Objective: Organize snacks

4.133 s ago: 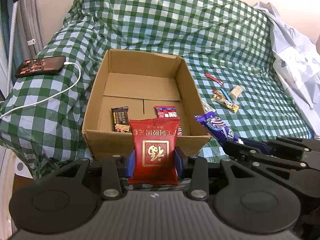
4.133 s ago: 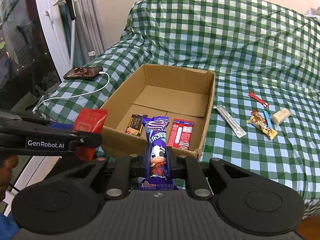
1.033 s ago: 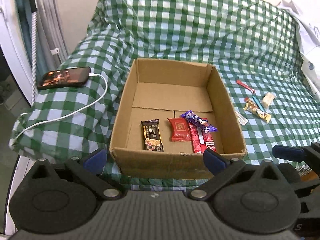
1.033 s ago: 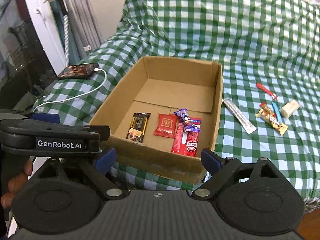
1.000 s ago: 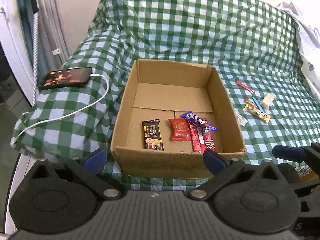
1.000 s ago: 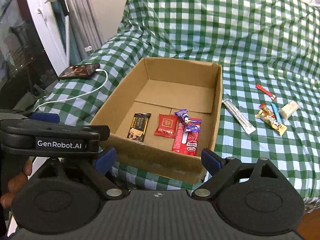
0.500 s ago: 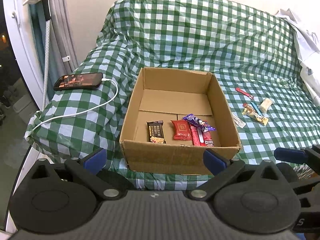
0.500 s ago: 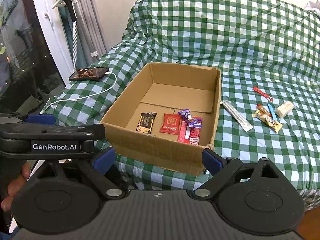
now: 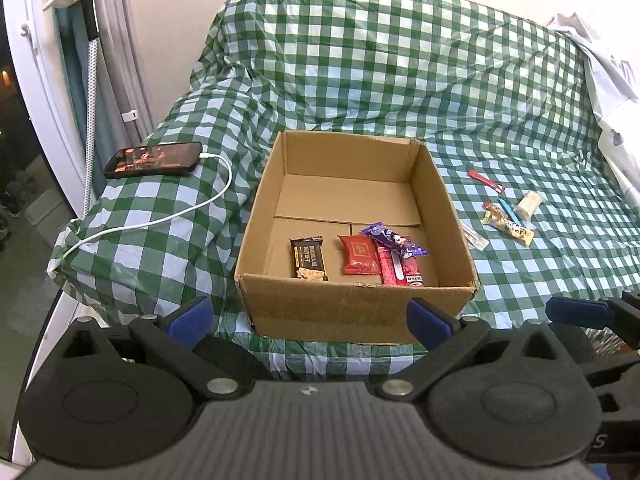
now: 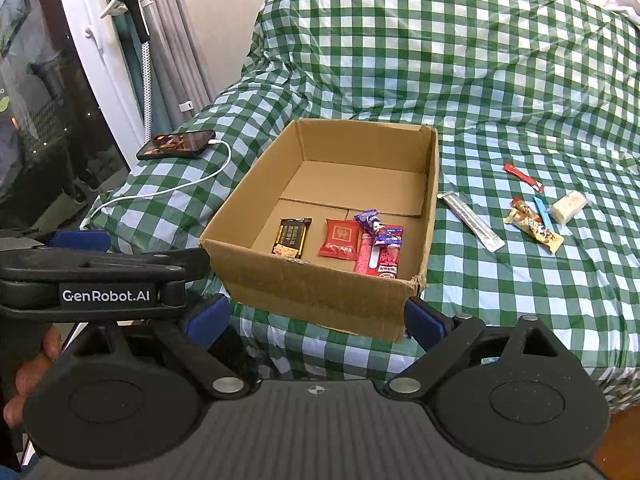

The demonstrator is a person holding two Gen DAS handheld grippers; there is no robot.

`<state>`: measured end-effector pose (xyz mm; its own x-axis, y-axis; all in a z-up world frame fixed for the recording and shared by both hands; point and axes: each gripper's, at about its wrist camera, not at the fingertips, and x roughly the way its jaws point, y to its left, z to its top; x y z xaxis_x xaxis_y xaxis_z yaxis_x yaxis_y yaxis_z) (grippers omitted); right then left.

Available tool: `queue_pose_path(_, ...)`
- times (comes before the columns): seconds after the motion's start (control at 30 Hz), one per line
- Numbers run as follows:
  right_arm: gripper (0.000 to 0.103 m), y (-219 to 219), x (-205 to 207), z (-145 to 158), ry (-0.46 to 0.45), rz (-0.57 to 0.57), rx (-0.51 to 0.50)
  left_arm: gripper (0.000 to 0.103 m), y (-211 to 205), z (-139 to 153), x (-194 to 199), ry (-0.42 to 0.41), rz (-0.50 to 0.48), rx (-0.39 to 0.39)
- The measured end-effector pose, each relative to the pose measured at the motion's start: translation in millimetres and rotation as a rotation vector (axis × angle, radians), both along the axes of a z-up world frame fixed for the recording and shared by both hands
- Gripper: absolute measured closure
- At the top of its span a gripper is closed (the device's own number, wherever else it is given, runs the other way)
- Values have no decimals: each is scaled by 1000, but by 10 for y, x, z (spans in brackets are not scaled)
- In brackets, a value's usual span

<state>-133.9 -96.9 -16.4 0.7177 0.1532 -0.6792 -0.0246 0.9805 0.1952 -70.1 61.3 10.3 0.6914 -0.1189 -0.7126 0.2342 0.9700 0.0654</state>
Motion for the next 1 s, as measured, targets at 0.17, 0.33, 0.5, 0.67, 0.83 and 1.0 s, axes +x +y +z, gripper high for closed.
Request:
queue_pose_path(0.17,9,-4,17,-29,10,-3,5,0,-7,-23,21,10,0,2)
queue_pose_path(0.33,8,-4,36,-62,25,-6,10,0,-11,-52,39,23,-3,2)
queue_pose_path(0.5,7,-11,57,-84,34,-10,13,0,-15,-66,44,27,-4,1)
queue_pose_path(0.67,6,-16,83,-116,51,-14,15,0,-14,-106,74,45,-5,-1)
queue_pose_path(0.83,6,-17,117,-152,68,-17,16,0,-11,-150,108,63,-7,-4)
queue_pose_path(1.0,6,-22,149,-191,86,-21,17,0,-10,-177,135,71,-8,-3)
